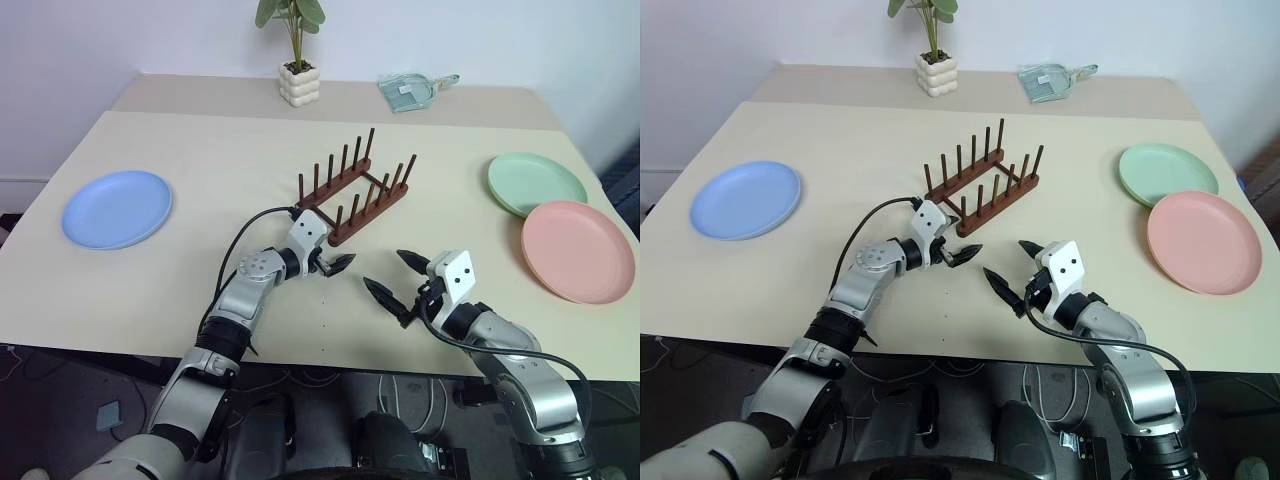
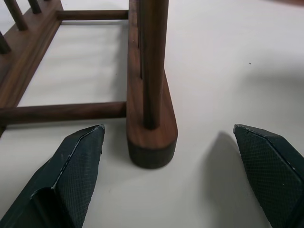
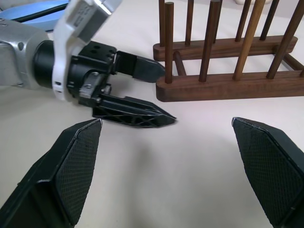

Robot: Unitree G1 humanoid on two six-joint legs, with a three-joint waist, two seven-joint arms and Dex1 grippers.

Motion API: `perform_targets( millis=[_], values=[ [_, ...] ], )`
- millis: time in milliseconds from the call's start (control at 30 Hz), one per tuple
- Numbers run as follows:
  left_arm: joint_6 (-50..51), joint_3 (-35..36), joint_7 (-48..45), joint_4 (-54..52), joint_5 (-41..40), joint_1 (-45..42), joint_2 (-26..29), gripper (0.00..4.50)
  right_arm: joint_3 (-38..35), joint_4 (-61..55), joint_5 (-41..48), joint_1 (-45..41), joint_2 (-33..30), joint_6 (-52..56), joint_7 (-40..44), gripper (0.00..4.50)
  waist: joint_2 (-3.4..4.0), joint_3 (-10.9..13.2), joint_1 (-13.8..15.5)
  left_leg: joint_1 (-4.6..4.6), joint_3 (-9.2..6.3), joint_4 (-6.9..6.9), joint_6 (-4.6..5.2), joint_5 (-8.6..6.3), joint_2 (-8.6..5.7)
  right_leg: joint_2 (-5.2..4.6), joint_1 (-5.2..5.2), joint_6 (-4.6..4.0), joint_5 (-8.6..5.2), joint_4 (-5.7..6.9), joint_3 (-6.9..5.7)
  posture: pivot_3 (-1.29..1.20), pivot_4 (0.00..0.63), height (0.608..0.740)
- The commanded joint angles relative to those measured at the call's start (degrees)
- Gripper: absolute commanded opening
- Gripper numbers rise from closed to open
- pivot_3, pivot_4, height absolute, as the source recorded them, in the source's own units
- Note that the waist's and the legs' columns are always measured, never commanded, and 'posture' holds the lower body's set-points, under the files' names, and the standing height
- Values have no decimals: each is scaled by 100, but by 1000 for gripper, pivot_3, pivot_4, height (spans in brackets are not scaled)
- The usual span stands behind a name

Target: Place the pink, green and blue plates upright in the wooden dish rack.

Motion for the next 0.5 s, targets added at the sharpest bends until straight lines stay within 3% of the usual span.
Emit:
perform_targets(
  millis=[33,100,300,500],
  values=[
    [95,-189,-31,309,56,79,-149,4232,-100,-201,30,25,-42,-46,5,4500,0,0,1,0,0,0,0,0,0,0,0,0,0,0,0,0,150,732],
    [67,-168,-62,319,15,73,-173,3609,-101,-228,31,50,-45,-43,-4,4500,0,0,2,0,0,0,0,-1,0,-1,0,0,0,0,0,0,150,732],
    [-51,-156,-122,329,12,50,-117,799,-111,-257,26,69,-55,-19,-32,4500,0,0,-1,0,0,-1,0,-1,0,-3,0,0,0,-1,0,0,150,732],
    [-749,-304,-780,288,69,35,307,748,-322,-222,-64,300,-403,25,43,4500,-1,0,-18,0,2,-8,0,-2,0,-4,-3,0,0,-8,0,0,150,732]
  ],
)
